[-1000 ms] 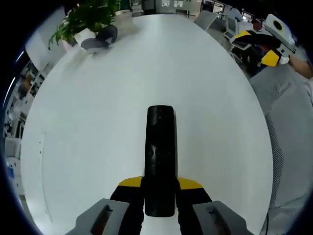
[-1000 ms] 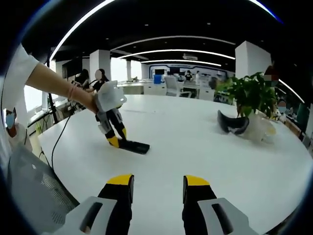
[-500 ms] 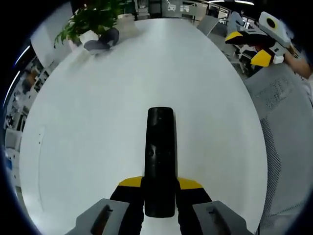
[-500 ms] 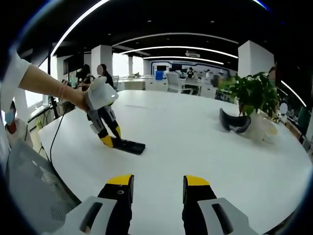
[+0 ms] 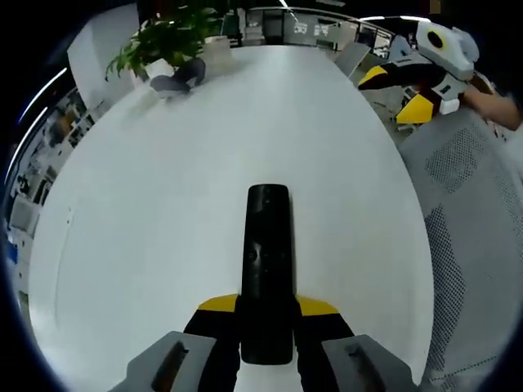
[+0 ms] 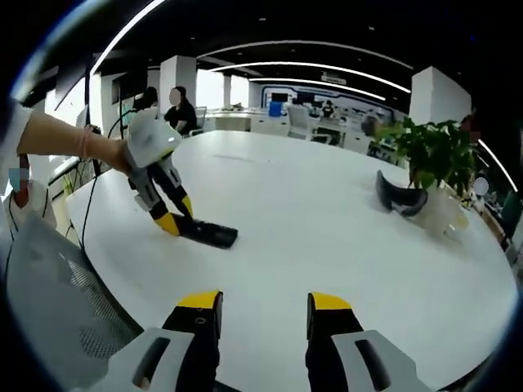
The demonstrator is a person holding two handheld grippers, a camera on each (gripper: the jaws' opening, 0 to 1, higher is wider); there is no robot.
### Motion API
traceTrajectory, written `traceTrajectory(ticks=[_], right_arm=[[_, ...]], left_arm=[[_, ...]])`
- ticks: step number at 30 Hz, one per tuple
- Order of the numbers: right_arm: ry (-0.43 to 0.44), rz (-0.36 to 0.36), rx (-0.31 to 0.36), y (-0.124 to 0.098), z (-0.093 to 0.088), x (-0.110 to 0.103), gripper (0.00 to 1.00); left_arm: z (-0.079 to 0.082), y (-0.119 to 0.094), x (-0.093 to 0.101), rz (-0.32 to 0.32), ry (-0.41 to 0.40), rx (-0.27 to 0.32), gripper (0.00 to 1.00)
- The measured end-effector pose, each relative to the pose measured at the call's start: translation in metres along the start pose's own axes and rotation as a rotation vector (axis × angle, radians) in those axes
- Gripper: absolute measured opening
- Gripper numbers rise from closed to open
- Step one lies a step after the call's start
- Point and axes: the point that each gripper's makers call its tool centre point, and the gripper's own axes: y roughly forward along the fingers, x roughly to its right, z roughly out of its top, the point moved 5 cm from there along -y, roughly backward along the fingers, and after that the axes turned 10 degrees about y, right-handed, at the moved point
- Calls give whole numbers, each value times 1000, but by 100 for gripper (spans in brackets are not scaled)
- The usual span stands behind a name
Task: Press the specified remote control buttons in sequence, fully releasing each button before pressing the next.
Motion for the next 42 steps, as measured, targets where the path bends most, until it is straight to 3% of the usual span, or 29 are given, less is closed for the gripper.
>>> traceTrajectory(ticks=[18, 25, 29, 42], right_arm=[[48, -85, -175, -1, -17, 3, 38], [63, -131, -196, -12, -20, -3, 36], [100, -154, -169, -18, -15, -3, 36], [88, -135, -197, -17, -17, -12, 35]], left_arm=[[-3, -5, 37, 20, -16, 51, 24], [-3, -5, 38, 21, -21, 66, 24], [-4, -6, 38, 26, -37, 83, 24], [0, -6, 59, 36, -42, 135, 24]])
